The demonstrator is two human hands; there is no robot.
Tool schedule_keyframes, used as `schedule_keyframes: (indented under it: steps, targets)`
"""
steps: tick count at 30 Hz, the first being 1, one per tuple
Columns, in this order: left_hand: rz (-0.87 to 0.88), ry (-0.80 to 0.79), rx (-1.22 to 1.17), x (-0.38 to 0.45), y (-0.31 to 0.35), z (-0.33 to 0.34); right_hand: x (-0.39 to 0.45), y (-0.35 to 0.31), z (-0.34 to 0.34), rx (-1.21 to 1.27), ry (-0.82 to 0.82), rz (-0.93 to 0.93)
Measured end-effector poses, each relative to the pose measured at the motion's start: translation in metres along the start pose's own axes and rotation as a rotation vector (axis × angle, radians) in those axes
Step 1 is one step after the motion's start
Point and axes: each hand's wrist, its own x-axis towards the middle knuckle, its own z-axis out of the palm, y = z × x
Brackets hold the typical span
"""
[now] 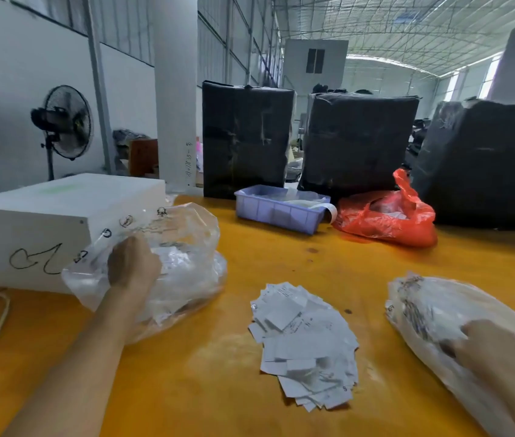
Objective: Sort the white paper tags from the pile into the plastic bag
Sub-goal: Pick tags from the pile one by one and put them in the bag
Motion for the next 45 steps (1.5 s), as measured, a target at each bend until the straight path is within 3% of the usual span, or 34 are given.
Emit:
schedule_keyframes:
  steps: [5, 11, 13, 15, 18, 20, 22, 24, 28, 33, 36, 38, 45]
  targets:
    - [0.188, 0.328, -0.114, 0.006, 0.005, 0.023, -0.022, -0.010, -0.019, 0.110, 0.119, -0.013]
    - [0.578, 0.366, -0.317, -0.016, 0.047, 0.043, -0.022, -0.004, -0.028, 0.328, 0.155, -0.033]
    - [0.696, 0.424, -0.362, -0.043, 0.067, 0.039, -0.021, -0.007, -0.031, 0.398, 0.310, -0.112]
    - [0.728, 0.377, -0.469, -0.075, 0.090, 0.033, -0.023, -0.015, -0.033, 0.499, 0.476, -0.200]
    - [0.743, 0.148, -0.632, -0.119, 0.115, 0.032, -0.030, -0.033, -0.032, 0.624, 0.634, -0.342]
    - [0.801, 0.010, -0.655, -0.140, 0.122, 0.035, -0.030, -0.033, -0.023, 0.426, 0.577, -0.413]
    - [0.879, -0.067, -0.632, -0.150, 0.123, 0.038, -0.030, -0.028, -0.015, 0.186, 0.366, -0.346]
    - [0.919, -0.118, -0.625, -0.153, 0.121, 0.040, -0.030, -0.020, -0.013, 0.136, 0.231, -0.276]
    - [0.866, -0.150, -0.635, -0.153, 0.118, 0.042, -0.028, -0.017, -0.021, 0.227, 0.208, -0.204]
    - [0.783, -0.168, -0.670, -0.148, 0.117, 0.043, -0.024, -0.007, -0.037, 0.383, -0.068, -0.052]
    - [0.768, -0.182, -0.677, -0.147, 0.117, 0.042, -0.023, 0.001, -0.046, 0.636, -0.209, 0.023]
    - [0.770, -0.193, -0.674, -0.148, 0.117, 0.042, -0.022, 0.005, -0.048, 0.681, -0.172, 0.046]
    - [0.775, -0.235, -0.661, -0.149, 0.117, 0.042, -0.021, 0.000, -0.042, 0.524, 0.285, 0.022]
